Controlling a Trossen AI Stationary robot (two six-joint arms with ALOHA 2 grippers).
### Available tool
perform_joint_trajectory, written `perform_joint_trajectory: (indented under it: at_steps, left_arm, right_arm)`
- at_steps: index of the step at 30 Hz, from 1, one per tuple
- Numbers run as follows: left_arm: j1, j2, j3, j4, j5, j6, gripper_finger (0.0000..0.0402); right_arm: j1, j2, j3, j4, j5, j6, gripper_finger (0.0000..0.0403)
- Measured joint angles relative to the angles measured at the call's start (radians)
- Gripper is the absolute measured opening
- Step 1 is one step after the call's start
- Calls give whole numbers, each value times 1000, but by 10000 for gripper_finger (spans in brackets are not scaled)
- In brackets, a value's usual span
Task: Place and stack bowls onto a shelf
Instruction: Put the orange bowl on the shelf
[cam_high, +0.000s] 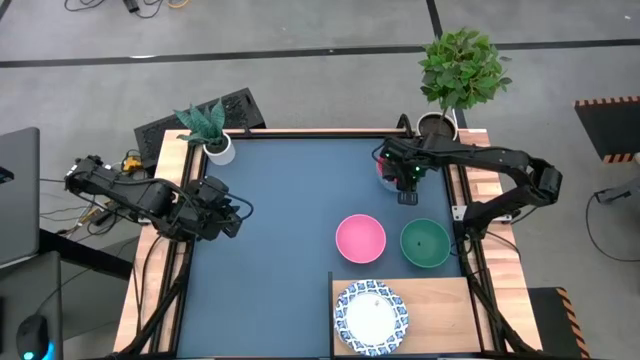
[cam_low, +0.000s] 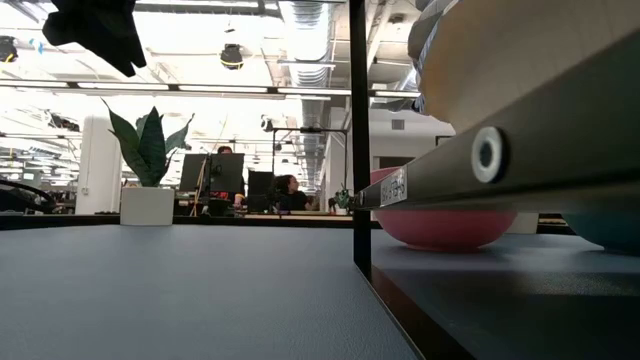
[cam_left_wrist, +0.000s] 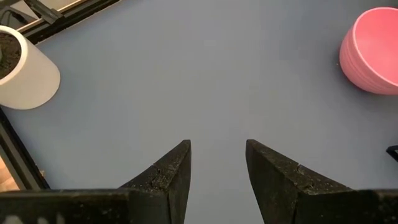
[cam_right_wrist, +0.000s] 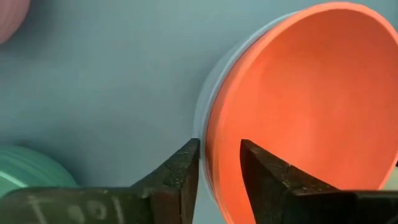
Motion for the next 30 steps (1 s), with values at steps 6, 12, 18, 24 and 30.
perform_joint_trajectory:
  at_steps: [6, 12, 18, 24, 30]
  left_arm:
    - [0, 0, 0, 0, 0, 0, 138]
    - [0, 0, 0, 0, 0, 0, 138]
    - [0, 0, 0, 0, 0, 0, 138]
    - [0, 0, 0, 0, 0, 0, 138]
    - [0, 0, 0, 0, 0, 0, 138]
  right_arm:
    - [0, 0, 0, 0, 0, 8, 83]
    - [14, 1, 0, -2, -17, 1, 29]
    - [20, 1, 0, 0, -22, 23, 31]
    - [35, -11, 17, -7, -48, 45, 31]
    - [76, -21, 89, -8, 102, 69, 31]
